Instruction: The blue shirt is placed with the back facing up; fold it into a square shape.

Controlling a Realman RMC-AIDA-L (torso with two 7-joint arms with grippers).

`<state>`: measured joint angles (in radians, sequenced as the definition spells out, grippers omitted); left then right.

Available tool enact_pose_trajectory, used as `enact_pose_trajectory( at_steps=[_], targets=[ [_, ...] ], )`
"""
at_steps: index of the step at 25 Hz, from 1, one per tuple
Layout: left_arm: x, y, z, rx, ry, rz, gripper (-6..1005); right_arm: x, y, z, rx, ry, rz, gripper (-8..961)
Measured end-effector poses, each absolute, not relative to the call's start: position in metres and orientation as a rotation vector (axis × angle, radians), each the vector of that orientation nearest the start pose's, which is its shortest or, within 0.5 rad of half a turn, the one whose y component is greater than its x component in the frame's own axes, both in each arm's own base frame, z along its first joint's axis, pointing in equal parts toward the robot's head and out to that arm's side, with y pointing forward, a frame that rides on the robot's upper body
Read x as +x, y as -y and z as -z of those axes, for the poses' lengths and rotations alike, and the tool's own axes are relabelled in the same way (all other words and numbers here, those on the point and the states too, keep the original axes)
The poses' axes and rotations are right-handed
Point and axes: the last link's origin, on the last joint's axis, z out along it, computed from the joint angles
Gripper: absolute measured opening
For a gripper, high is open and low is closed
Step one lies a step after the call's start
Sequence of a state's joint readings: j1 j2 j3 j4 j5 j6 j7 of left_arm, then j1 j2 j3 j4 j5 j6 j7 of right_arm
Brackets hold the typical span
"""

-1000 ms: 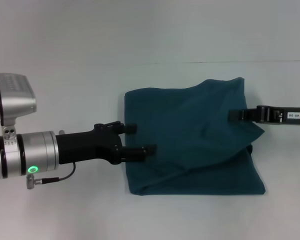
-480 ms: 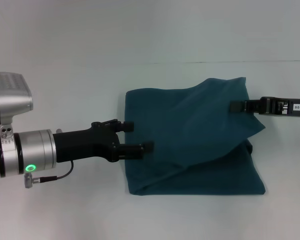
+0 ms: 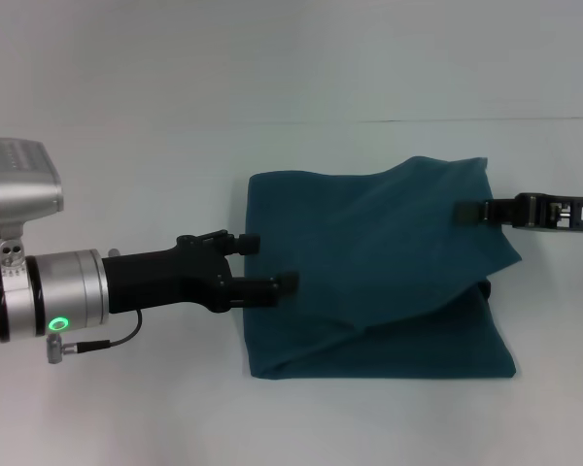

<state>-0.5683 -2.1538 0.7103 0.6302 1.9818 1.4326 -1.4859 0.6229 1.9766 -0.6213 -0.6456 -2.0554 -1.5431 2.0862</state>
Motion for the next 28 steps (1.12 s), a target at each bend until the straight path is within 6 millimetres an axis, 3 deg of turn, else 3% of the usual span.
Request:
enact_pose_trajectory(
  at_steps=[21,28],
  targets=[
    [-0.239,-0.341,0.038,-2.673,0.816,0.759,937,0.275,-0.35,-0.044,-2.455,-1.527,-0.734,26],
    [-0.239,-0.34,0.039,-2.679,0.816,0.757,936,0.291,-0.342,-0.039,-2.39,-1.567,-0.718,32]
  ],
)
